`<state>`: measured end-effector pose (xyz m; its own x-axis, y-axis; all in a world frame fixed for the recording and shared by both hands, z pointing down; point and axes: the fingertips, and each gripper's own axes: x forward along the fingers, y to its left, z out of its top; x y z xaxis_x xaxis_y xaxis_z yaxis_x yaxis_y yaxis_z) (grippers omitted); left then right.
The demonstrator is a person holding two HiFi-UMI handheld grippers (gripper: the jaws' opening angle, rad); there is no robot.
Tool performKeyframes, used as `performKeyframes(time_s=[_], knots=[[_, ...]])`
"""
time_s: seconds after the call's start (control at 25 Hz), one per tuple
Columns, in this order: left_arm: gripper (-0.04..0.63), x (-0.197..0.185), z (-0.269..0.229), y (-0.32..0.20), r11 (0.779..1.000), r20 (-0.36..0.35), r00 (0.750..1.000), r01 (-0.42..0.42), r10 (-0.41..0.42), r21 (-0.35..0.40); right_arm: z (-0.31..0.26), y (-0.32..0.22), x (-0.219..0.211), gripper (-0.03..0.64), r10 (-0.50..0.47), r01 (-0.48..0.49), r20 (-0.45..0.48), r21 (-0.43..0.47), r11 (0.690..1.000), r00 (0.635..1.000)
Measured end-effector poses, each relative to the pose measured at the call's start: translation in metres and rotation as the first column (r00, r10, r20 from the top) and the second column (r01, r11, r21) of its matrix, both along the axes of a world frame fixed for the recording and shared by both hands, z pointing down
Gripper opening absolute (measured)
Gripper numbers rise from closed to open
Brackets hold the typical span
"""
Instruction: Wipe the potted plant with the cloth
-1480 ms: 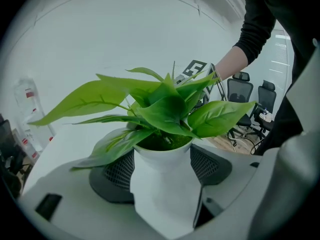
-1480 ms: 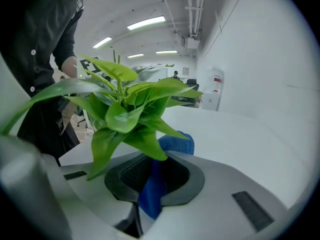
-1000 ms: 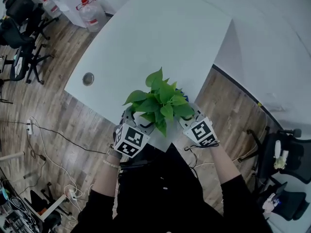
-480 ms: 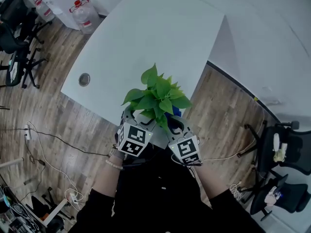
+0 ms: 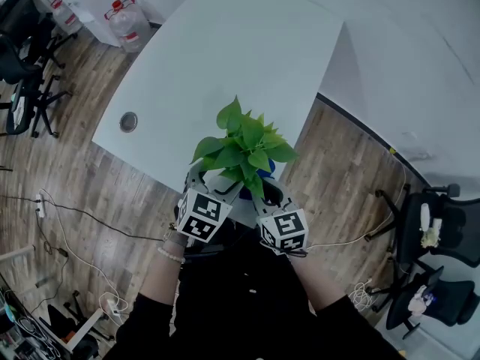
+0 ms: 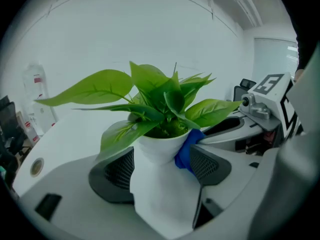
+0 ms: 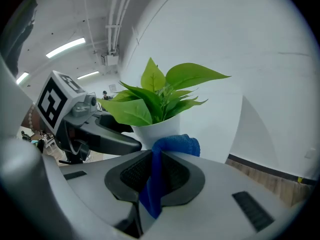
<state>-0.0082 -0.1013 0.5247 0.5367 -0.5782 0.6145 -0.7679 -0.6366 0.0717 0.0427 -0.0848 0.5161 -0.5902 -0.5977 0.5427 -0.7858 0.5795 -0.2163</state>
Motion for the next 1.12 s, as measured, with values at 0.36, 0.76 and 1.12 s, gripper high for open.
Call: performKeyframes(time_s=[0.36, 0.76, 1.12], knots=[[0.353, -0.041, 0.000, -0.005, 0.998, 0.042, 0.998, -0.051, 0.049, 0.041, 0.000, -0.023, 0.009, 0.080, 0.031, -0.031, 0.007, 0.005, 1.000, 1.000], [0.379, -0.041, 0.000, -0.046, 0.956, 0.144, 0.954, -0.278, 0.264, 0.091, 0.001, -0.044, 0.013, 0.080, -0.044, 0.046, -0.048, 0.042, 0.998, 0.998], [0.391, -0.013, -0.005, -0.054, 0.916, 0.180, 0.911, -0.391, 0.372, 0.086, -0.003, -0.071, 0.021, 0.080, -0.251, 0.280, -0.194, 0.136, 0.950, 0.948]])
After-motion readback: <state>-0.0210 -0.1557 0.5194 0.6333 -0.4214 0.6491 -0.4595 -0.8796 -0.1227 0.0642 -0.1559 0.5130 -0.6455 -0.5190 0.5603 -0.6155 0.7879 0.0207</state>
